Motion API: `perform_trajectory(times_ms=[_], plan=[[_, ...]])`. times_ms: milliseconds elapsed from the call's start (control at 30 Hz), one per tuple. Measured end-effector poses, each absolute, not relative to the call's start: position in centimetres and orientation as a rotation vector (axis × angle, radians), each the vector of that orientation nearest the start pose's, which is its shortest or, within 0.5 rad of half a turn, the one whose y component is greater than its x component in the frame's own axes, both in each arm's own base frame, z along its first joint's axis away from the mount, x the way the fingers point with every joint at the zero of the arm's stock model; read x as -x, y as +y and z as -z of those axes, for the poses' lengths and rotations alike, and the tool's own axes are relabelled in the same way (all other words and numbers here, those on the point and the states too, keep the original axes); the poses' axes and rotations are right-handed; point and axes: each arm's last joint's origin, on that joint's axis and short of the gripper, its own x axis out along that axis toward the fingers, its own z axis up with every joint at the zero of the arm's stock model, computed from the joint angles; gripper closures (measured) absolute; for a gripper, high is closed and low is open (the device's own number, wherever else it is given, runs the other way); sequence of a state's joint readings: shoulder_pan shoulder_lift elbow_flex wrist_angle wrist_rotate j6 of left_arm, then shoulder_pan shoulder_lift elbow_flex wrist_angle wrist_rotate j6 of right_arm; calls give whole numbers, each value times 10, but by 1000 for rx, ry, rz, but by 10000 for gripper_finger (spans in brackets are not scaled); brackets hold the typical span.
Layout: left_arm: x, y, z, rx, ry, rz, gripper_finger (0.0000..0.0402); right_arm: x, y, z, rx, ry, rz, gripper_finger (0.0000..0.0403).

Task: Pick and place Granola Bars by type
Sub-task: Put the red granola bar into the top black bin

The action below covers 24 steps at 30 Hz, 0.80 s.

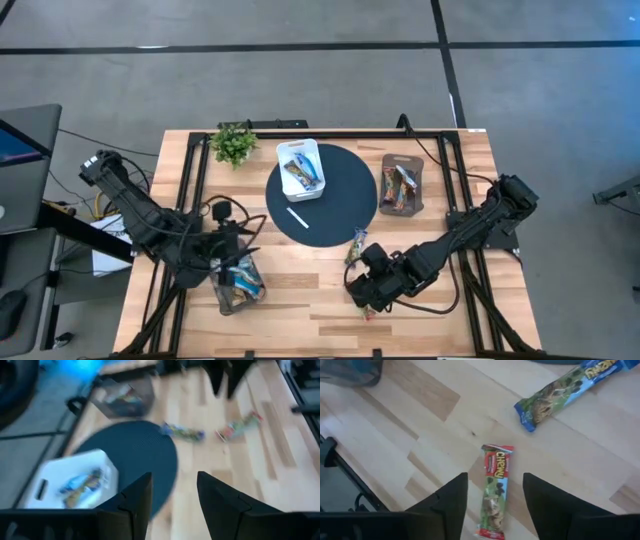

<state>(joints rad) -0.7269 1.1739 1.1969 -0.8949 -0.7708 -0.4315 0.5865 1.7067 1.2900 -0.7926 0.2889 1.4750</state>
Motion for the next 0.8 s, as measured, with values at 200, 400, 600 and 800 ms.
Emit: perform_trajectory(times_ms=[200,400,600,800], plan=[[-169,-128,-348,-167,551,-228,251,-298,185,-213,-843,1077,535,181],[-167,-131,-347,-177,557,-216,251,-310,190,-180,-869,1192,552,160],[-166,-130,-346,-182,570,-223,251,-312,191,-170,-874,1197,591,158],[-166,-130,-346,-176,569,-227,251,-320,195,-156,-852,1200,558,158]])
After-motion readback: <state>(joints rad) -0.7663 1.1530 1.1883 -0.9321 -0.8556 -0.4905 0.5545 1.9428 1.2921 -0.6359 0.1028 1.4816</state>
